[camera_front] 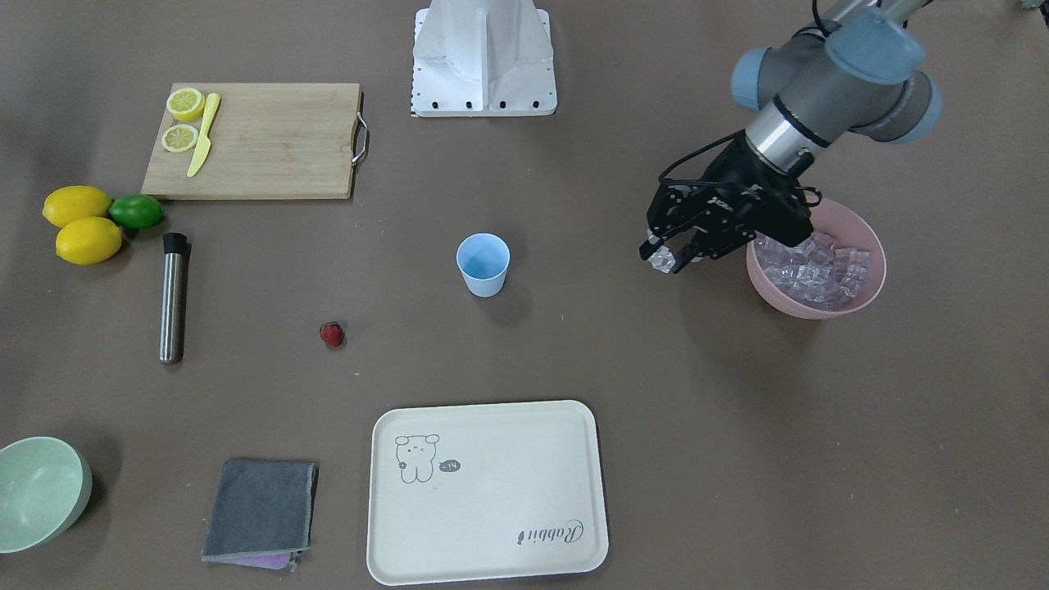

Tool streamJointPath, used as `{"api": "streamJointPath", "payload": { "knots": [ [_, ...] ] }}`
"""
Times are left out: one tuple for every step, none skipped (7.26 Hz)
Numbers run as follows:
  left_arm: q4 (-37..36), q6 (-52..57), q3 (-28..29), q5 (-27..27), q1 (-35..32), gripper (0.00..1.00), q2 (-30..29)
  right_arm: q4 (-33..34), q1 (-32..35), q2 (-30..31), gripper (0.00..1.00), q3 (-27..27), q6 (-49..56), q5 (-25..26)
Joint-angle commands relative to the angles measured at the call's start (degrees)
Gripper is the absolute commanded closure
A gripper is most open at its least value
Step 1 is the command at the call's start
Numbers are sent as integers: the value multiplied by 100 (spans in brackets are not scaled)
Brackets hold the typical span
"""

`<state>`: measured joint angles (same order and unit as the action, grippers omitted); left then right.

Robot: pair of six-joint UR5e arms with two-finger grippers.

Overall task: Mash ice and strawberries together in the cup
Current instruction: 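Carry the ice cube with the left gripper over the light-blue cup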

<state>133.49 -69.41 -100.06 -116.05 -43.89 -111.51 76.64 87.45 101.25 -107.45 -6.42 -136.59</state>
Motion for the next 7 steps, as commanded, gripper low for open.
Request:
{"api": "streamJointPath", "payload": {
  "knots": [
    [-7,-825,345,1026,816,100,-772,-9,0,0,0,-30,0,1],
    [-77,-924,486,1484,1133,100,-1046,-9,9,0,0,-31,0,1],
    [-139,-1091,505,1732,1319,100,-1153,0,9,0,0,-31,0,10],
    [-131,-1205,505,1787,1408,100,-1162,-9,9,0,0,-31,0,10],
    [-104,-1215,487,1788,1418,100,-1171,-9,0,0,0,-39,0,10],
    [-78,-1424,435,1988,1418,100,-1171,-78,0,0,0,-22,-9,19],
    [9,-1774,408,2320,1435,100,-1197,-88,0,0,0,-22,-52,10]
  ]
}}
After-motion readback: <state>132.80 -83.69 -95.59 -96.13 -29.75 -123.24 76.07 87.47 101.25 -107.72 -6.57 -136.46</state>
